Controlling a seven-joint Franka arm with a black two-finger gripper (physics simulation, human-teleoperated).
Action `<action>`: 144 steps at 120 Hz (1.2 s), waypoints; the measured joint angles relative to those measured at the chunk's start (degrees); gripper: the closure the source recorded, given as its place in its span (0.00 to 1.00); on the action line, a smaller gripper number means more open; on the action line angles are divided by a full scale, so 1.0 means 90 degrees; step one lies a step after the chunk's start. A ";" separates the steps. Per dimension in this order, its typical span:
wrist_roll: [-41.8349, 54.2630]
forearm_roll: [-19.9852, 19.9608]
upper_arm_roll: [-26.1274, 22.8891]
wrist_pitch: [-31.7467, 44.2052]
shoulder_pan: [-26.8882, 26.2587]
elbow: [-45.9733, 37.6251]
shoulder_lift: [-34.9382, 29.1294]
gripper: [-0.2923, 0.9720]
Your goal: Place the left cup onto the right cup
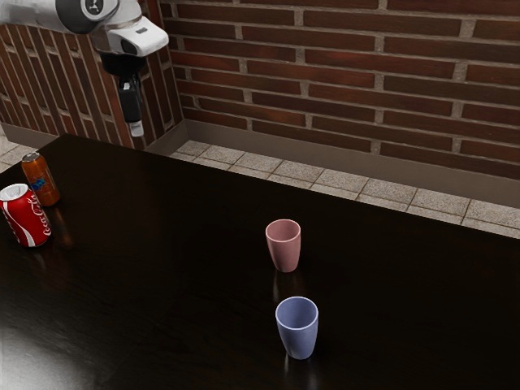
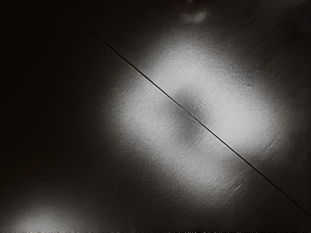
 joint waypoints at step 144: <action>0.0584 0.0037 -0.0002 0.2806 -0.1275 0.0172 0.2645 0.23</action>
